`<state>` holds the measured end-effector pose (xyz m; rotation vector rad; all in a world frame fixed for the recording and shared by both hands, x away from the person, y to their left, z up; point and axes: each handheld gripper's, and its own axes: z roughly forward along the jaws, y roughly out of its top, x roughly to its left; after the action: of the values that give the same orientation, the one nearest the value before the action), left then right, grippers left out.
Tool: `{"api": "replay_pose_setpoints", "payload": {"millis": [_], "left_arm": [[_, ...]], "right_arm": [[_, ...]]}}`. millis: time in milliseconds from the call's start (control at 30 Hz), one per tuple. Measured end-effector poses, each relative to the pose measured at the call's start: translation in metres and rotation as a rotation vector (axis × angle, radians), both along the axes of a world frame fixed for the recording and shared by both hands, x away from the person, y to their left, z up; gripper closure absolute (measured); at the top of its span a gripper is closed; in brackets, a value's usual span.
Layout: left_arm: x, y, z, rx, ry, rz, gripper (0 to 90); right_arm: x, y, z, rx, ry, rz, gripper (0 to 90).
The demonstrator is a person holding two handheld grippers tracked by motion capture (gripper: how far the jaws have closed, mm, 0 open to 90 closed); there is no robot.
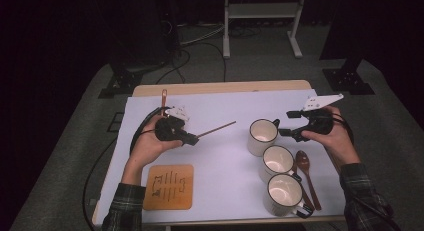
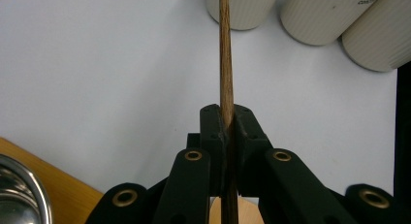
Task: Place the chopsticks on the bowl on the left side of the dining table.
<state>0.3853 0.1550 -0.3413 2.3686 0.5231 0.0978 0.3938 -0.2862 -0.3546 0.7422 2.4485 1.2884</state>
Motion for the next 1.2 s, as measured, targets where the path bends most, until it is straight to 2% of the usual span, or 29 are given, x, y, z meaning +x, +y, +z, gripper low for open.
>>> {"api": "replay_pose_setpoints", "payload": {"millis": [167, 200, 233, 267, 300, 333, 500, 667, 933, 1200], "left_arm": [[0.002, 0.005, -0.001, 0.01, -0.009, 0.027, 84.3], [0.003, 0.007, -0.001, 0.013, -0.012, 0.037, 84.3], [0.003, 0.007, -0.001, 0.013, -0.012, 0.037, 84.3], [0.004, 0.009, -0.001, 0.011, -0.012, 0.051, 84.3], [0.004, 0.009, -0.001, 0.011, -0.012, 0.051, 84.3], [0.005, 0.01, -0.002, 0.012, -0.016, 0.063, 84.3], [0.008, 0.014, -0.002, 0.006, -0.014, 0.085, 84.4], [0.014, 0.018, -0.003, 0.0, -0.02, 0.106, 84.3], [0.023, 0.024, -0.004, 0.002, -0.023, 0.141, 84.4], [0.034, 0.03, -0.007, 0.011, -0.024, 0.166, 84.4]], "right_arm": [[0.002, -0.014, -0.008, 0.013, 0.002, -0.054, 20.1], [0.003, -0.019, -0.012, 0.019, 0.01, -0.079, 20.1], [0.003, -0.019, -0.012, 0.019, 0.01, -0.079, 20.1], [0.005, -0.022, -0.017, 0.018, 0.01, -0.103, 20.0], [0.005, -0.022, -0.017, 0.018, 0.01, -0.103, 20.0], [0.008, -0.025, -0.023, 0.018, 0.012, -0.131, 20.1], [0.013, -0.029, -0.034, 0.011, 0.017, -0.182, 20.1], [0.02, -0.034, -0.052, -0.002, 0.044, -0.238, 19.9], [0.03, -0.032, -0.076, -0.038, 0.074, -0.276, 19.4], [0.036, -0.031, -0.089, -0.069, 0.084, -0.312, 19.6]]}}
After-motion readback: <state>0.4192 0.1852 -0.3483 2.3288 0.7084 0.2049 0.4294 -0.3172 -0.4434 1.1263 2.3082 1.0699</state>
